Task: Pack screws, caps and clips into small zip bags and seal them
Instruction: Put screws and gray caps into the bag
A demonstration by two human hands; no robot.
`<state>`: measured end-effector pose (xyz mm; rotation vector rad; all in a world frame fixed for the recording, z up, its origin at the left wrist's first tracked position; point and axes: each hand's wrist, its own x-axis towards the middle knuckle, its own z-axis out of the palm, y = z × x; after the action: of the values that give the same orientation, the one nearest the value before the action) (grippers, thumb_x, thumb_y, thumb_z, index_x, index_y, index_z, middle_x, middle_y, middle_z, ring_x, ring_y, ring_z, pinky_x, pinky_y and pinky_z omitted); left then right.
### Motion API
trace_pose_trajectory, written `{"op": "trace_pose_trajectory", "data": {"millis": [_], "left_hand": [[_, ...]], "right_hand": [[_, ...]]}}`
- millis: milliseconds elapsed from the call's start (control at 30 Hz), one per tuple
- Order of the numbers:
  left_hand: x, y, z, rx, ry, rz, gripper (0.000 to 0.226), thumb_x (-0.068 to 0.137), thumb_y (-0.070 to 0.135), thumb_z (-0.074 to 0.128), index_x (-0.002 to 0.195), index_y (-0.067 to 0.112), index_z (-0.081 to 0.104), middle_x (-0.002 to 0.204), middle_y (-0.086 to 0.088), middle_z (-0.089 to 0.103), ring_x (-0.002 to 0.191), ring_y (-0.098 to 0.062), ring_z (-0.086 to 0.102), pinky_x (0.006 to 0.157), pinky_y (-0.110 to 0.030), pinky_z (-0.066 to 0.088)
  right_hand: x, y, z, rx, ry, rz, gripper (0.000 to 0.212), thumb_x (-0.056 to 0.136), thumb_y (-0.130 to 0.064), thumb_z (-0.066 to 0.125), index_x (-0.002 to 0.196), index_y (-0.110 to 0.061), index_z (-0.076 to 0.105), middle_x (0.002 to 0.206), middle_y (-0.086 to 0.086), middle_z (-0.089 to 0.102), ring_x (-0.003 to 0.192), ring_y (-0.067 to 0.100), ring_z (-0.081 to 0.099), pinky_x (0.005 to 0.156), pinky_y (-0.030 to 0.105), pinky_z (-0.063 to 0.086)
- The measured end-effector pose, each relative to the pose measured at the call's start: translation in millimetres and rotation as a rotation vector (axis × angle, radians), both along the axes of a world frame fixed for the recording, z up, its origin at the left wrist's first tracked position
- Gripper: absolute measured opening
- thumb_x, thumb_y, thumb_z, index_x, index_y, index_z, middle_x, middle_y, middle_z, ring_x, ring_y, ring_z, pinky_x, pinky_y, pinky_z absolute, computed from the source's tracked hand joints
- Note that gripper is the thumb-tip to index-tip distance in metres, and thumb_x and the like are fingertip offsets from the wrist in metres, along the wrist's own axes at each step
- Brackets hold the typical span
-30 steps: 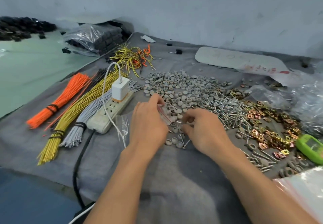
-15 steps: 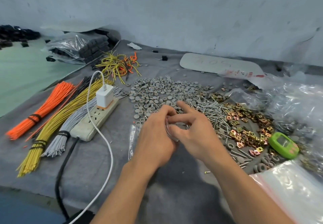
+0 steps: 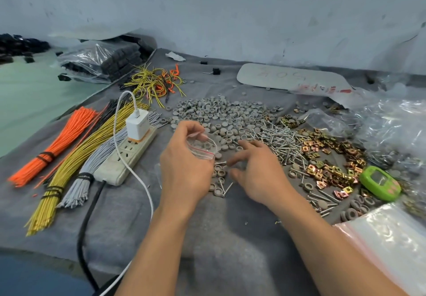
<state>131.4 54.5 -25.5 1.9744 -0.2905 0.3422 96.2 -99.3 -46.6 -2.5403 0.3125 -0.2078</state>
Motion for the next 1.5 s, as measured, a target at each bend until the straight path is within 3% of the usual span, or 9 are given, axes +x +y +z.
{"op": "trace_pose_trajectory", "data": {"millis": [367,500,633,767,833,1000,1167,1300,1500], "left_hand": [[4,1,-13,0.227,0.101,-0.063,0.056,0.076,0.0,0.071,0.106,0.044,0.055,0.104,0.015,0.066,0.095,-0.009,0.061,0.076,-0.029,0.05],[1,-4,-15,0.294,0.094,-0.124,0.058,0.077,0.0,0.069,0.105,0.046,0.049,0.106,0.015,0.065,0.094,-0.012,0.061,0.076,-0.034,0.052],[-3,-12,-15,0.227,0.078,-0.217,0.04,0.086,0.011,0.067,0.106,0.042,0.052,0.101,0.011,0.068,0.088,-0.015,0.064,0.071,-0.037,0.053],[-3,-11,-13,0.158,0.088,-0.254,0.043,0.08,0.009,0.067,0.104,0.042,0.053,0.095,0.014,0.068,0.082,-0.007,0.063,0.062,-0.023,0.048],[-1,-9,-11,0.126,0.081,-0.223,0.046,0.074,0.008,0.069,0.103,0.04,0.055,0.095,0.017,0.068,0.083,0.0,0.062,0.061,-0.012,0.042],[4,-3,-10,0.042,0.09,-0.081,0.057,0.069,-0.007,0.062,0.1,0.041,0.056,0.091,0.02,0.066,0.086,0.009,0.058,0.059,-0.01,0.041],[4,-1,-10,0.054,0.076,-0.088,0.058,0.064,-0.004,0.062,0.103,0.039,0.057,0.094,0.017,0.065,0.088,0.007,0.058,0.064,-0.007,0.04],[4,-2,-12,0.099,0.063,-0.078,0.058,0.068,-0.005,0.063,0.104,0.04,0.056,0.095,0.016,0.065,0.09,-0.001,0.06,0.07,-0.021,0.045],[4,-3,-14,0.141,0.074,-0.074,0.056,0.075,-0.003,0.069,0.103,0.042,0.053,0.097,0.017,0.064,0.091,0.001,0.058,0.067,-0.015,0.04]], "right_hand": [[3,10,-6,-0.107,-0.133,-0.071,0.015,0.097,-0.023,0.066,0.097,-0.028,0.08,0.152,-0.004,0.055,0.147,0.022,0.032,0.121,0.032,0.023],[-3,12,7,0.172,-0.339,-0.116,0.012,0.095,-0.02,0.072,0.092,-0.026,0.082,0.144,-0.01,0.061,0.142,0.01,0.036,0.107,0.01,0.016],[-3,19,11,0.243,-0.317,-0.008,0.015,0.092,-0.02,0.076,0.092,-0.034,0.083,0.149,-0.009,0.056,0.147,0.01,0.031,0.115,0.019,0.021],[0,23,13,0.431,-0.314,0.025,0.038,0.092,-0.02,0.075,0.077,-0.055,0.077,0.153,-0.01,0.052,0.15,0.006,0.028,0.122,0.025,0.018],[-1,17,14,0.515,-0.385,-0.046,0.031,0.091,-0.022,0.075,0.079,-0.05,0.08,0.146,-0.013,0.059,0.147,0.004,0.035,0.122,0.03,0.021],[0,9,6,0.22,-0.189,-0.1,0.028,0.09,-0.01,0.072,0.083,-0.036,0.078,0.15,-0.006,0.056,0.148,0.017,0.035,0.11,0.014,0.016],[4,20,-4,-0.067,-0.018,0.092,0.03,0.094,-0.011,0.06,0.099,-0.033,0.079,0.162,0.003,0.042,0.154,0.028,0.024,0.122,0.032,0.022],[1,21,-4,-0.104,-0.078,0.06,0.019,0.086,-0.013,0.07,0.091,-0.029,0.079,0.154,0.002,0.053,0.15,0.031,0.031,0.121,0.043,0.027],[-1,19,-5,-0.041,-0.136,-0.018,0.011,0.09,-0.014,0.072,0.089,-0.024,0.076,0.143,-0.003,0.061,0.142,0.021,0.041,0.116,0.029,0.029]]}}
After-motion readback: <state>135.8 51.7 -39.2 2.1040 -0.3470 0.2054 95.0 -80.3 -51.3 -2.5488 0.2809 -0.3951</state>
